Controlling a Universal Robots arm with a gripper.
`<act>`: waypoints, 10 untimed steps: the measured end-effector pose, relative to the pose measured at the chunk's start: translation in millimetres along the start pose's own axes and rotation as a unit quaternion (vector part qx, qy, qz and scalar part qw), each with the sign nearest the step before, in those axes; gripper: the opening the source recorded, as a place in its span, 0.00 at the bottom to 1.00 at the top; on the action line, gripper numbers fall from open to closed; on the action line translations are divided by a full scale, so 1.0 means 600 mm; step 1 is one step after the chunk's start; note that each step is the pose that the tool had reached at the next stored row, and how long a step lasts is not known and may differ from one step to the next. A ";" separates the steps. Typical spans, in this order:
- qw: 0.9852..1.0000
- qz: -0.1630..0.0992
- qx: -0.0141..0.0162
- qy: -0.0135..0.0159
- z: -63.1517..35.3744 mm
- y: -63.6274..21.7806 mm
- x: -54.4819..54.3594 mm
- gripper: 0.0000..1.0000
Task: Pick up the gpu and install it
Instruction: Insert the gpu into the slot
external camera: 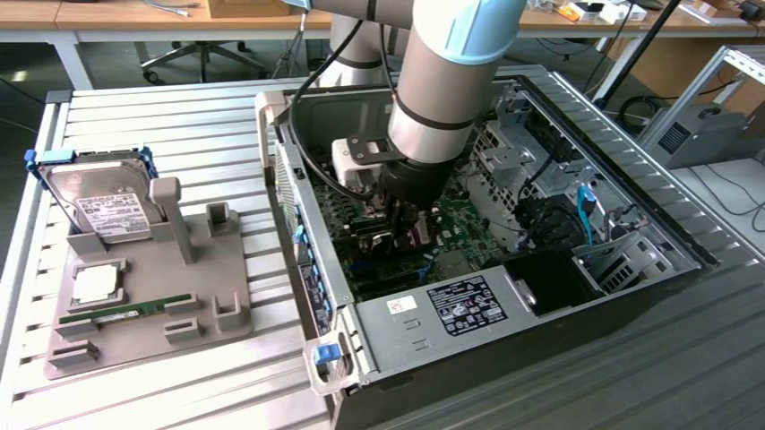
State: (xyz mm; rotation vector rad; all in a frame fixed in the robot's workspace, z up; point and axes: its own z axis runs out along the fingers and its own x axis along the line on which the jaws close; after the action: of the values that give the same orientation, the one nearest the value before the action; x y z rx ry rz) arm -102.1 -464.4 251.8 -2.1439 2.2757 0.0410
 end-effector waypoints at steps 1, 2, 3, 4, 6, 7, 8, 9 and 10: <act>1.000 0.003 0.000 0.000 0.000 0.000 0.000 0.27; 1.000 0.005 0.000 0.000 0.000 0.000 0.000 0.27; 1.000 0.006 0.000 0.000 0.000 0.000 0.000 0.27; 1.000 0.006 0.000 0.000 0.000 0.000 0.000 0.27; 1.000 0.006 0.000 0.000 0.000 0.000 0.000 0.27; 1.000 0.007 0.000 0.000 0.000 0.000 0.000 0.27; 1.000 0.008 0.000 0.000 0.000 0.000 0.000 0.27; 1.000 0.009 0.000 0.000 0.000 0.000 0.000 0.27; 1.000 0.010 0.000 0.000 0.000 0.000 0.000 0.27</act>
State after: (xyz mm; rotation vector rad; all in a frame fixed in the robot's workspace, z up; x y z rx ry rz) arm -102.1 -464.4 251.8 -2.1209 2.2968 0.0407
